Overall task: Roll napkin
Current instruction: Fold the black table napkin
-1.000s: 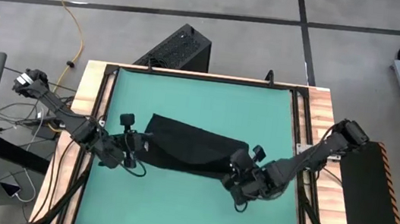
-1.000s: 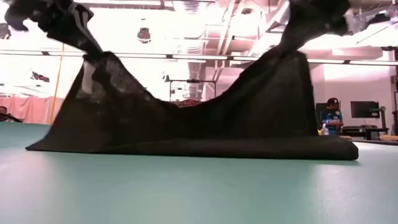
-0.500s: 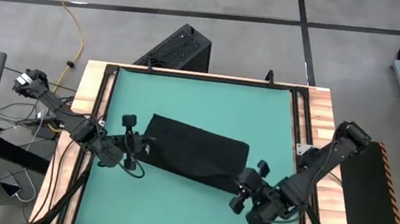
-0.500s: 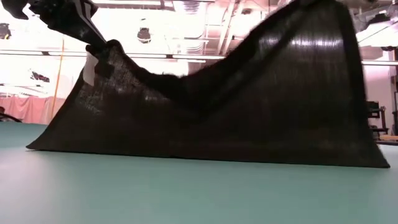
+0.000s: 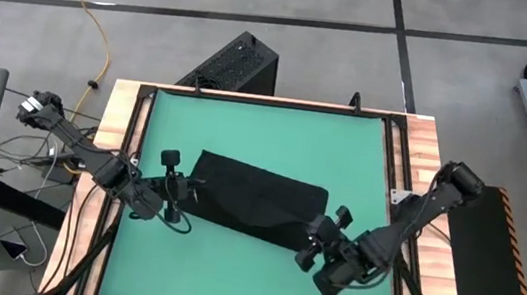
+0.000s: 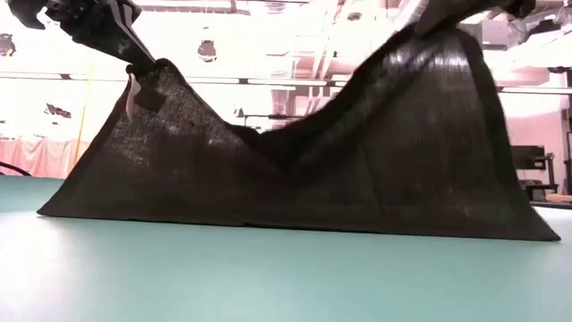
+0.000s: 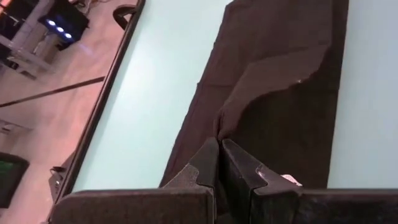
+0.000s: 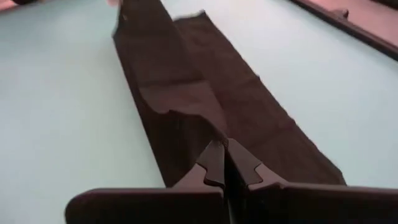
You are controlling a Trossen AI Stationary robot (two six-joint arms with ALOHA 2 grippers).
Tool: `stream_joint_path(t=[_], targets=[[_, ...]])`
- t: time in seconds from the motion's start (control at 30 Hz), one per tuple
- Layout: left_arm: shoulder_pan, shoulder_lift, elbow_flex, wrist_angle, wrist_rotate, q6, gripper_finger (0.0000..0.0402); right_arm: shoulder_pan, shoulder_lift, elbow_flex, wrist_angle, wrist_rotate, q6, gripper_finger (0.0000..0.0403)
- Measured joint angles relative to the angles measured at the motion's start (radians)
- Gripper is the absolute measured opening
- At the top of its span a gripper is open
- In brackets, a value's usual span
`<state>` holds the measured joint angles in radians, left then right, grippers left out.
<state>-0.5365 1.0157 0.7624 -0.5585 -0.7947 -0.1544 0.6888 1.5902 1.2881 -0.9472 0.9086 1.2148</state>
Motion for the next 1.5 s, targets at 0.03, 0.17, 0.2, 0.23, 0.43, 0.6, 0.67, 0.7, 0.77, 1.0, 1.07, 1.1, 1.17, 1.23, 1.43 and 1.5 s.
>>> stream_joint_path(t=[0.03,0.17,0.2,0.23,0.43,0.6,0.67,0.7,0.77,1.0,1.07,1.1,1.17,1.23,1.43,1.5], targets=[[0.000,0.000,-0.001,0.001,-0.006,0.007,0.0000,-0.011,0.006,0.000,-0.004,-0.015,0.000,0.0013],[0.008,0.000,-0.038,0.045,-0.036,0.020,0.0000,-0.061,0.038,0.000,-0.031,-0.075,0.000,0.0013],[0.013,0.000,-0.051,0.062,-0.035,0.026,0.0000,-0.072,0.047,0.000,-0.037,-0.094,0.001,0.0013],[0.022,0.000,-0.065,0.085,-0.029,0.034,0.0000,-0.086,0.052,0.000,-0.042,-0.109,0.001,0.0013],[0.086,0.000,-0.150,0.210,-0.023,0.088,0.0000,-0.135,0.101,0.000,-0.081,-0.162,0.008,0.0013],[0.152,0.000,-0.217,0.326,-0.023,0.140,0.0000,-0.175,0.154,0.000,-0.189,-0.211,0.081,0.0013],[0.179,0.000,-0.244,0.378,-0.020,0.168,0.0000,-0.188,0.175,0.000,-0.227,-0.212,0.108,0.0013],[0.193,0.000,-0.256,0.393,-0.012,0.182,0.0000,-0.194,0.185,0.000,-0.244,-0.212,0.119,0.0013],[0.223,0.000,-0.269,0.400,0.005,0.191,0.0000,-0.205,0.202,0.000,-0.269,-0.213,0.131,0.0013],[0.308,0.000,-0.318,0.429,0.049,0.183,0.0000,-0.247,0.247,0.000,-0.288,-0.230,0.139,0.0019],[0.324,0.000,-0.325,0.443,0.055,0.198,0.0000,-0.256,0.251,0.000,-0.302,-0.230,0.140,0.0019],[0.329,0.000,-0.325,0.450,0.055,0.205,0.0000,-0.263,0.254,0.000,-0.304,-0.230,0.140,0.0019],[0.341,0.000,-0.325,0.467,0.055,0.224,0.0000,-0.275,0.257,0.000,-0.314,-0.230,0.145,0.0018],[0.349,0.000,-0.325,0.482,0.055,0.240,0.0000,-0.286,0.263,0.000,-0.338,-0.230,0.160,0.0018],[0.372,0.000,-0.325,0.495,0.057,0.256,0.0000,-0.314,0.264,0.000,-0.377,-0.229,0.181,0.0023],[0.384,0.000,-0.325,0.498,0.072,0.256,0.0000,-0.322,0.264,0.000,-0.378,-0.230,0.176,0.0024]])
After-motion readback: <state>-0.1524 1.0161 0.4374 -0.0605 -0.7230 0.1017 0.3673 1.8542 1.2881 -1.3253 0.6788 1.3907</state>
